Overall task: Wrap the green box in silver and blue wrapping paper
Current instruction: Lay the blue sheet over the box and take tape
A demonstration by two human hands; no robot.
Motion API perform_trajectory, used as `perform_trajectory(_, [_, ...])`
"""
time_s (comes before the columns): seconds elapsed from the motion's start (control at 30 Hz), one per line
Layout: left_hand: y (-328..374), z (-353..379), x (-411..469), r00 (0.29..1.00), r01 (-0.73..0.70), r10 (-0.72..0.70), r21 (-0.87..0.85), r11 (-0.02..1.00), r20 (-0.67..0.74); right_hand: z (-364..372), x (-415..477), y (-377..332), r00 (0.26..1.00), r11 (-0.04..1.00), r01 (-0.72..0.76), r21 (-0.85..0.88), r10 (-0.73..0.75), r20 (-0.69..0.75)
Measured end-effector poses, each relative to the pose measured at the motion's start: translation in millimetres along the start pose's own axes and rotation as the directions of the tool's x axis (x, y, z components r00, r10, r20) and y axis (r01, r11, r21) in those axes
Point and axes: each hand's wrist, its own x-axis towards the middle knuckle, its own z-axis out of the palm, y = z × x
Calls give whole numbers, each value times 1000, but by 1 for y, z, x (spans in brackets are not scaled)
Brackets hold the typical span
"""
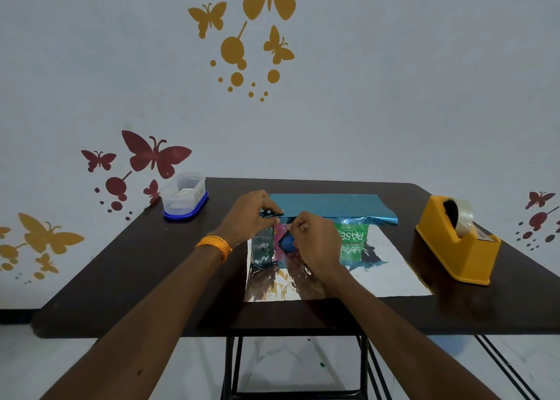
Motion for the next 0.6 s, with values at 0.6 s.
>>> perform_trajectory(0.6, [-3,1,3,1000,4,-5,52,999,30,-26,9,29,980,975,-181,-129,189,54])
